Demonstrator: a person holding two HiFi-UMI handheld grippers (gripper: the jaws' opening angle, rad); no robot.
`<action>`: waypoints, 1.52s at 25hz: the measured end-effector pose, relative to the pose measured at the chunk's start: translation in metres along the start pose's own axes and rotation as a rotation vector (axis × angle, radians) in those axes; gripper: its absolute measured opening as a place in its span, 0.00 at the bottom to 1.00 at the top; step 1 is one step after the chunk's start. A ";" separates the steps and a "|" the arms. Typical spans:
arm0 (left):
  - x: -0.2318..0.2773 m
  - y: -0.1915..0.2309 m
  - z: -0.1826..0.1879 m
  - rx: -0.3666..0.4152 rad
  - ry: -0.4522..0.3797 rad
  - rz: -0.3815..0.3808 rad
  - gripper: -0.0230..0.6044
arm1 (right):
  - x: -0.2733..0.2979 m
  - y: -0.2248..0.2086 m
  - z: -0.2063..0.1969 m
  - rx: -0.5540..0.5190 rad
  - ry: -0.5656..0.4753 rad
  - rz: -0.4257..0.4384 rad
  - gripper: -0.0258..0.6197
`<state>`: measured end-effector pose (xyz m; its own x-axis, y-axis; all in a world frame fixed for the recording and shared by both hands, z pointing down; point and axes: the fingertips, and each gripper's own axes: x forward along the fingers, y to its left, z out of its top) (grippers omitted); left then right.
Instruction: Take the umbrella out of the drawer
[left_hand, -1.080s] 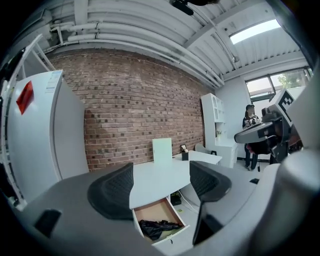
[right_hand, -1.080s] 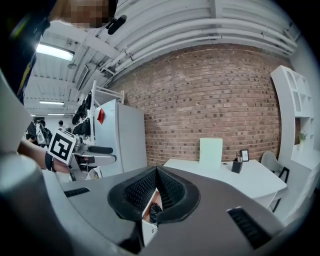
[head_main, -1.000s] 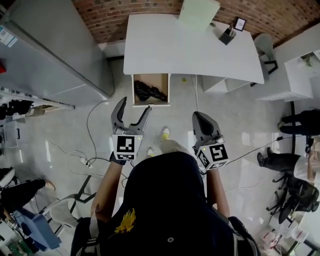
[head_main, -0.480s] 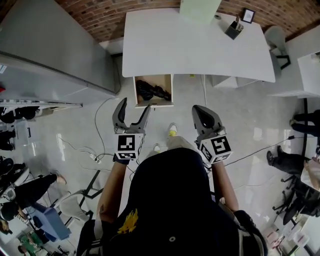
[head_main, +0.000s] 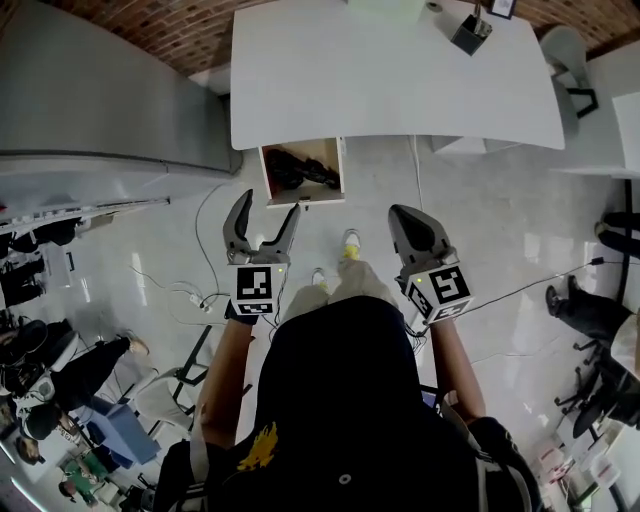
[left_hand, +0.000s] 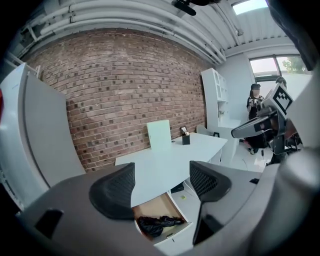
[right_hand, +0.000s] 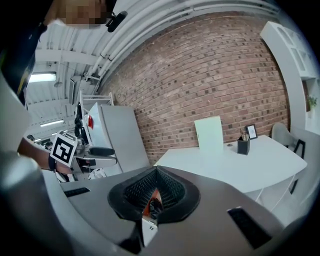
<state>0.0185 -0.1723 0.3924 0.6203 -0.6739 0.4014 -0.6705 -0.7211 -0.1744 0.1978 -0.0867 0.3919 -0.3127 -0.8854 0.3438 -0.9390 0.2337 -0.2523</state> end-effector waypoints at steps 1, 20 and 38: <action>0.002 -0.003 0.002 0.007 -0.005 -0.001 0.60 | -0.001 -0.003 -0.002 0.002 0.002 0.001 0.08; 0.068 -0.007 -0.112 0.122 0.066 -0.094 0.60 | 0.065 -0.012 -0.079 -0.071 0.121 0.015 0.08; 0.181 -0.029 -0.331 0.307 0.296 -0.344 0.61 | 0.160 0.009 -0.205 -0.130 0.161 0.038 0.08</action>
<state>0.0151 -0.2199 0.7677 0.6121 -0.3483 0.7100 -0.2720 -0.9357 -0.2245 0.1098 -0.1437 0.6301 -0.3575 -0.8015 0.4794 -0.9333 0.3252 -0.1523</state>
